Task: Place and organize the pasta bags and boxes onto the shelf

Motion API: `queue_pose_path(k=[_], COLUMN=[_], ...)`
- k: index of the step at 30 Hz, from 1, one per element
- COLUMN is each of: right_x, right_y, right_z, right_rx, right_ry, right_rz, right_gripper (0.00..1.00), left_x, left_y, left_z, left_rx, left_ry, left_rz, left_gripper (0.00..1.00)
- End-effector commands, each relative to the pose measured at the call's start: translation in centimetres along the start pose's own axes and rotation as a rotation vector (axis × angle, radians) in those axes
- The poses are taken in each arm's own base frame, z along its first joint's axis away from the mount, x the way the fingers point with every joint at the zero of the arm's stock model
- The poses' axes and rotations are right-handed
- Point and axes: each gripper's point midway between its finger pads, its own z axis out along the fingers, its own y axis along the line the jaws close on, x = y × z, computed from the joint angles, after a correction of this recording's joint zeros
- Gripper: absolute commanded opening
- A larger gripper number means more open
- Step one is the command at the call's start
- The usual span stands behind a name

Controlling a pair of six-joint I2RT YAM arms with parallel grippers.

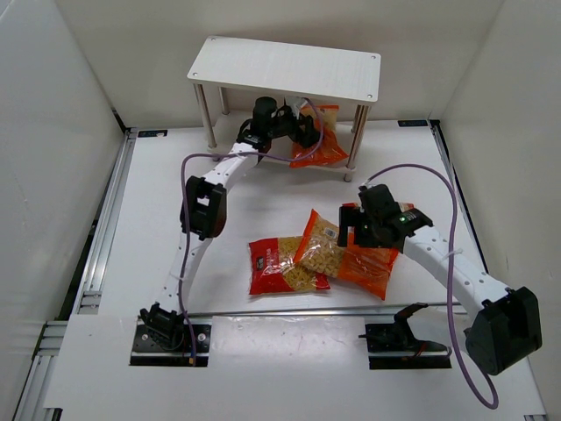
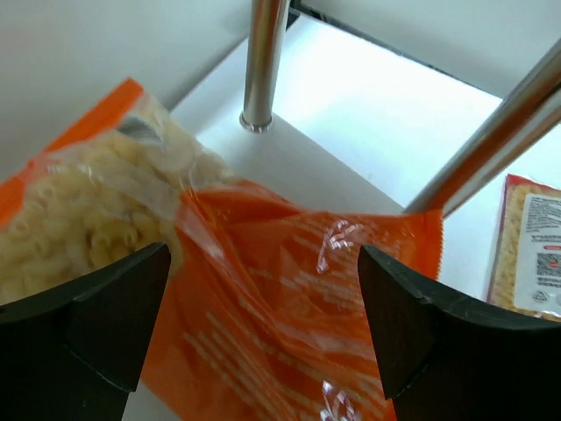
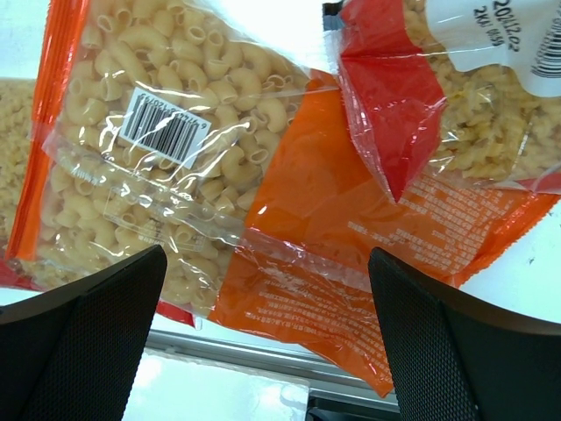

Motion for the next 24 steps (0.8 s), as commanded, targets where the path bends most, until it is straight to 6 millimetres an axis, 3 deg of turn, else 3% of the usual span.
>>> queue_pose_path(k=[1,3,5,6,11,12,14,15,16,18,20,21,24], right_x=[-1.3,-1.3,-1.4,-1.6,-2.4,-3.0,-3.4,-3.5,-3.7,-4.1,-4.5,-3.9,-2.6], right_y=[1.3,1.3,0.9,1.3,0.9,1.2,1.2,1.0,1.1,1.1,1.1,0.5,-0.6], right_z=[-0.6,-0.6,-0.6,-0.6,-0.7,-0.8,-1.0,-1.0,-0.9,-1.2,-1.4,-1.4,-1.1], right_rx=[-0.056,-0.056,-0.038,-0.046,-0.024,-0.032,-0.027,-0.019,-0.017,-0.016,-0.005,0.024,0.087], right_ry=[-0.033,-0.033,-0.041,-0.049,-0.091,-0.11,-0.123,-0.127,-0.125,-0.128,-0.108,-0.069,0.032], right_rz=[-0.024,-0.024,-0.023,-0.031,-0.028,-0.027,-0.036,-0.036,-0.048,-0.078,-0.129,-0.145,-0.167], right_gripper=[1.0,1.0,1.0,1.0,1.0,1.0,1.0,1.0,1.0,1.0,1.0,1.0,1.0], left_x=[-9.8,-10.4,-8.4,-9.4,-3.5,-1.6,0.1,2.5,1.5,2.4,4.0,4.4,5.9], left_y=[-2.7,-3.6,-3.9,-4.8,-7.5,-8.7,-9.7,-10.2,-10.8,-10.9,-12.3,-11.7,-13.5], left_z=[-2.8,-4.3,-5.6,-6.7,-12.1,-14.3,-16.4,-18.0,-19.7,-22.2,-25.7,-27.4,-31.6], left_rx=[-0.019,-0.032,-0.063,-0.064,-0.122,-0.142,-0.187,-0.217,-0.246,-0.323,-0.356,-0.405,-0.458], left_ry=[-0.093,-0.066,0.018,0.029,0.267,0.331,0.388,0.448,0.446,0.491,0.58,0.619,0.773], left_rz=[0.09,0.07,0.011,0.003,-0.148,-0.184,-0.202,-0.228,-0.219,-0.219,-0.257,-0.279,-0.323], left_gripper=[0.99,0.99,0.99,0.99,0.99,0.99,0.99,0.99,0.99,0.99,0.99,0.99,0.99])
